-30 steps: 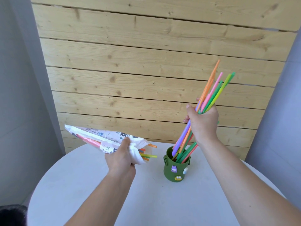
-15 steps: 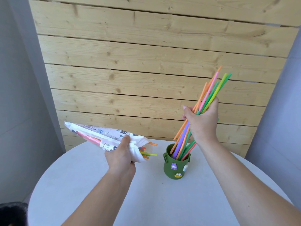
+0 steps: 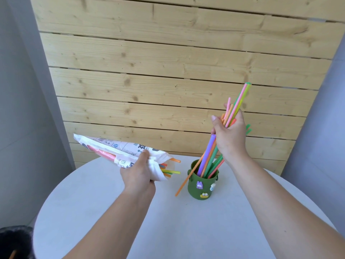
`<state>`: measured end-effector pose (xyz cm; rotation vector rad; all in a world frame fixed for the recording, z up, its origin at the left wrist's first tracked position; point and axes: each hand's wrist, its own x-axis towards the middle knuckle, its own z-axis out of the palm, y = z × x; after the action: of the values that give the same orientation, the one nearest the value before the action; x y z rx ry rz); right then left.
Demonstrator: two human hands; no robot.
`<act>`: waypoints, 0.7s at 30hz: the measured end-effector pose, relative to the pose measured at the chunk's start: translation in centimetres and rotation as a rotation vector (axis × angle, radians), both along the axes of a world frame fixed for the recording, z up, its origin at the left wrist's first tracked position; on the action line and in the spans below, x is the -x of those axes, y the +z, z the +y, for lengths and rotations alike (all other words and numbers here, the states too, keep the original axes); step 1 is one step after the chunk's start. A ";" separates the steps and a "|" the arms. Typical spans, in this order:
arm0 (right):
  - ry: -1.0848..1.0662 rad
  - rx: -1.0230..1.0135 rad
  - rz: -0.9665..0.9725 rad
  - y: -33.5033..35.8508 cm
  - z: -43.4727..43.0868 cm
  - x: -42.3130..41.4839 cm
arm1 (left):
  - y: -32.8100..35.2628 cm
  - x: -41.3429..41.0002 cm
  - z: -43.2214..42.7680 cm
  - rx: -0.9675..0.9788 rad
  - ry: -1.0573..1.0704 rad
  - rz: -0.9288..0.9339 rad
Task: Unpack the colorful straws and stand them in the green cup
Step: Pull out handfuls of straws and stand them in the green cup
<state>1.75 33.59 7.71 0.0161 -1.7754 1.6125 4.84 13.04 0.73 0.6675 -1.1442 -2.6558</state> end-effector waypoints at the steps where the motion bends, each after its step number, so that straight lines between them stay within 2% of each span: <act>1: 0.015 0.009 0.003 0.0 0.0 0.0 | -0.1 0.0 0.0 -0.002 0.002 -0.001; 9: 0.016 0.061 0.005 -0.2 -0.2 -0.2 | -0.9 -0.1 0.9 0.010 -0.023 0.040; 15: 0.035 0.269 -0.037 0.2 -0.2 0.1 | -1.2 -0.3 1.4 0.007 -0.027 0.065; 21: 0.015 0.307 -0.051 0.8 0.4 0.2 | -1.3 -0.2 1.3 0.014 -0.037 0.057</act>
<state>1.57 34.01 8.53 -0.1565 -1.5498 1.8957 5.08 14.38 -0.56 0.5697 -1.1696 -2.6764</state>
